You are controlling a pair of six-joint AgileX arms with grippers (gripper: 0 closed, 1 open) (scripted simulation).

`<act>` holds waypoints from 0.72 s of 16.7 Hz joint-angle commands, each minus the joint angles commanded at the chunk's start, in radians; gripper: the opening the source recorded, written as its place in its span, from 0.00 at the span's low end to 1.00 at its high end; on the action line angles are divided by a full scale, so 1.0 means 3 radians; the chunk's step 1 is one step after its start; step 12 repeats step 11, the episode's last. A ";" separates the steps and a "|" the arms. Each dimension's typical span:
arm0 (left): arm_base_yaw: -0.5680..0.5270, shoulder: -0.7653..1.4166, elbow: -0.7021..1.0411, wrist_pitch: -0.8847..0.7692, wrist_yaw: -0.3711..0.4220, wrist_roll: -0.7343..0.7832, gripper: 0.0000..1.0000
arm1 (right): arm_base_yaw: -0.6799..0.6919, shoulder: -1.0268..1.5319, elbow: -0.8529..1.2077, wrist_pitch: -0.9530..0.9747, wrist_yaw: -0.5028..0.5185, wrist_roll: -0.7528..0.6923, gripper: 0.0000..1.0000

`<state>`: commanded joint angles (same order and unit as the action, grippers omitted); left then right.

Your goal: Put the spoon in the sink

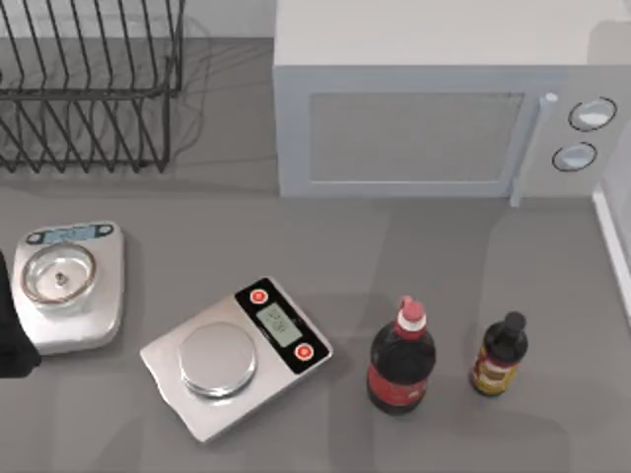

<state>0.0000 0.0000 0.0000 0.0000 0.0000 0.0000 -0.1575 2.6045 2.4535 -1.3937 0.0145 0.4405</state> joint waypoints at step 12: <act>0.0000 0.0000 0.0000 0.0000 0.0000 0.0000 1.00 | 0.0000 0.0000 0.0000 0.0000 0.0000 0.0000 1.00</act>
